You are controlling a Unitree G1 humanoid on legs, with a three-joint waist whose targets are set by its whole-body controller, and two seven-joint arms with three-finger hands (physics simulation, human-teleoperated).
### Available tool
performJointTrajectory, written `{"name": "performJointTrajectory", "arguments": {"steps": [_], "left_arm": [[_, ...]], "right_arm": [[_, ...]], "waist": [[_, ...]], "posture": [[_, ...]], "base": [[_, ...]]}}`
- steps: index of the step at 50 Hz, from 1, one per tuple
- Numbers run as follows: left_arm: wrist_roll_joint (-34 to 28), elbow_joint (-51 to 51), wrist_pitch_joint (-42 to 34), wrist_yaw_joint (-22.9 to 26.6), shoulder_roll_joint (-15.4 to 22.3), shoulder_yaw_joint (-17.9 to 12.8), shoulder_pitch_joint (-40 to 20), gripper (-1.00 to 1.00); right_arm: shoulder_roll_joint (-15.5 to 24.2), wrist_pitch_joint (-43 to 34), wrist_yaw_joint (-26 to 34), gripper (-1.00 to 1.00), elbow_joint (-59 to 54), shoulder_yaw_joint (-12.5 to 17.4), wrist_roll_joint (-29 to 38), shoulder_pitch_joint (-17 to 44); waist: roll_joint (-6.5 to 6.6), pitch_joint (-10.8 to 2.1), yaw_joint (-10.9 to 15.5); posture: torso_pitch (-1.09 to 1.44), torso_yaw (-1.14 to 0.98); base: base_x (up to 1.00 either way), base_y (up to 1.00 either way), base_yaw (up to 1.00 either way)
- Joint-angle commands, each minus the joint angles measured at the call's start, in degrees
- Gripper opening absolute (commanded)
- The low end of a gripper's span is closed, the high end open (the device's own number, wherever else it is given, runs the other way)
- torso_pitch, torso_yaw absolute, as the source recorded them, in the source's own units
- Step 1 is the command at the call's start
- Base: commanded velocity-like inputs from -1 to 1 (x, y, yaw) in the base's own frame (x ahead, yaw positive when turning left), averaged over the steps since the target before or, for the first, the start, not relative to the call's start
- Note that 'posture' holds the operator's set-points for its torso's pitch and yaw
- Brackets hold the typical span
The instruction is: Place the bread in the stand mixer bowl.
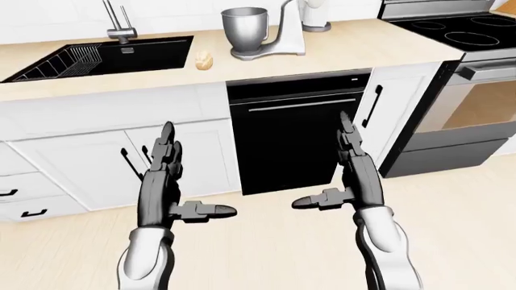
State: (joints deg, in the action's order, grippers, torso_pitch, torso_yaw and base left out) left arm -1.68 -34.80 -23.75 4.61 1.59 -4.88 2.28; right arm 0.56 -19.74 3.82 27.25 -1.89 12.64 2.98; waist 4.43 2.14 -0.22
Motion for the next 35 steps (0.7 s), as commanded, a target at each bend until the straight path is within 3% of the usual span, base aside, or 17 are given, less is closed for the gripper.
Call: {"name": "performJointTrajectory", "arguments": {"steps": [1,2,3,9,11,13,14,15,16,19,23,25,27,29,31,35], "left_arm": [[-0.1,-1.5,1.3,-0.2,0.1,-0.3,-0.6,1.00],[-0.1,-1.5,1.4,-0.2,0.1,-0.3,-0.6,1.00],[-0.1,-1.6,1.3,-0.2,0.1,-0.3,-0.6,1.00],[-0.1,-1.5,1.3,-0.2,0.1,-0.3,-0.6,1.00],[-0.2,-1.6,1.2,-0.2,0.1,-0.2,-0.7,1.00],[-0.1,-1.6,1.1,-0.2,0.1,-0.3,-0.8,1.00],[-0.1,-1.6,1.1,-0.2,0.1,-0.3,-0.8,1.00],[-0.2,-1.5,1.3,-0.2,0.1,-0.2,-0.7,1.00],[-0.2,-1.5,1.3,-0.2,0.1,-0.2,-0.7,1.00],[-0.2,-1.5,1.3,-0.2,0.1,-0.2,-0.6,1.00],[-0.2,-1.5,1.3,-0.2,0.1,-0.2,-0.6,1.00],[-0.1,-1.5,1.2,-0.2,0.1,-0.3,-0.7,1.00],[-0.1,-1.4,1.4,-0.2,0.1,-0.3,-0.6,1.00],[-0.1,-1.5,1.3,-0.2,0.1,-0.3,-0.7,1.00],[-0.2,-1.4,1.4,-0.2,0.1,-0.3,-0.7,1.00],[-0.2,-1.5,1.4,-0.2,0.1,-0.2,-0.6,1.00]], "right_arm": [[0.0,1.5,0.0,1.00,1.8,-0.3,-0.1,0.8],[0.0,1.5,0.0,1.00,1.7,-0.3,-0.1,0.8],[0.0,1.5,0.0,1.00,1.8,-0.3,-0.1,0.8],[0.0,1.5,0.0,1.00,1.7,-0.3,-0.1,0.8],[0.0,1.4,0.0,1.00,1.8,-0.3,-0.1,0.8],[0.0,1.5,0.0,1.00,1.8,-0.3,-0.1,0.8],[0.0,1.4,0.0,1.00,1.8,-0.3,-0.1,0.8],[0.0,1.5,0.0,1.00,1.8,-0.3,-0.1,0.8],[0.0,1.4,0.0,1.00,1.9,-0.3,-0.1,0.8],[-0.1,1.3,0.0,1.00,1.9,-0.3,0.0,0.8],[-0.1,1.2,0.0,1.00,2.1,-0.4,0.0,0.8],[0.0,1.3,0.0,1.00,1.9,-0.3,0.0,0.8],[0.0,1.4,0.0,1.00,1.8,-0.4,0.1,0.9],[-0.1,1.4,0.0,1.00,1.9,-0.4,0.1,0.8],[-0.1,1.5,0.0,1.00,1.8,-0.5,0.1,0.8],[-0.1,1.6,0.0,1.00,1.6,-0.4,0.1,0.8]], "waist": [[0.24,-1.06,0.0],[-0.61,-0.67,0.5],[-0.35,-0.36,0.2],[-3.51,-0.46,0.7],[-5.41,-0.58,0.8],[-9.13,-1.74,0.7],[-6.24,-1.01,0.0],[-7.15,-0.92,0.4],[-7.07,-0.88,0.1],[-5.74,-0.84,0.1],[-2.82,-0.03,0.0],[0.43,-0.92,-0.2],[-0.62,-0.86,0.5],[-0.69,-0.39,0.5],[-1.65,-0.83,0.5],[-4.09,-0.51,0.7]], "posture": [[0.00,0.00],[0.00,0.00],[0.00,0.00],[0.00,0.00],[0.00,0.00],[0.00,0.00],[0.00,0.00],[0.00,0.00],[0.00,0.00],[0.00,0.00],[0.00,0.00],[0.00,0.00],[0.00,0.00],[0.00,0.00],[0.00,0.00],[0.00,0.00]], "base": [[0.11,0.00,0.00],[0.11,0.00,0.00],[0.11,0.00,0.00],[0.11,0.00,0.00],[0.11,0.00,0.00],[0.11,0.00,0.00],[0.11,0.00,0.00],[0.11,0.00,0.00],[0.11,0.00,0.00],[0.11,0.00,0.00],[0.11,0.00,0.00],[0.11,0.00,0.00],[0.11,0.00,0.00],[0.11,0.00,0.00],[0.11,0.00,0.00],[0.11,0.00,0.00]]}}
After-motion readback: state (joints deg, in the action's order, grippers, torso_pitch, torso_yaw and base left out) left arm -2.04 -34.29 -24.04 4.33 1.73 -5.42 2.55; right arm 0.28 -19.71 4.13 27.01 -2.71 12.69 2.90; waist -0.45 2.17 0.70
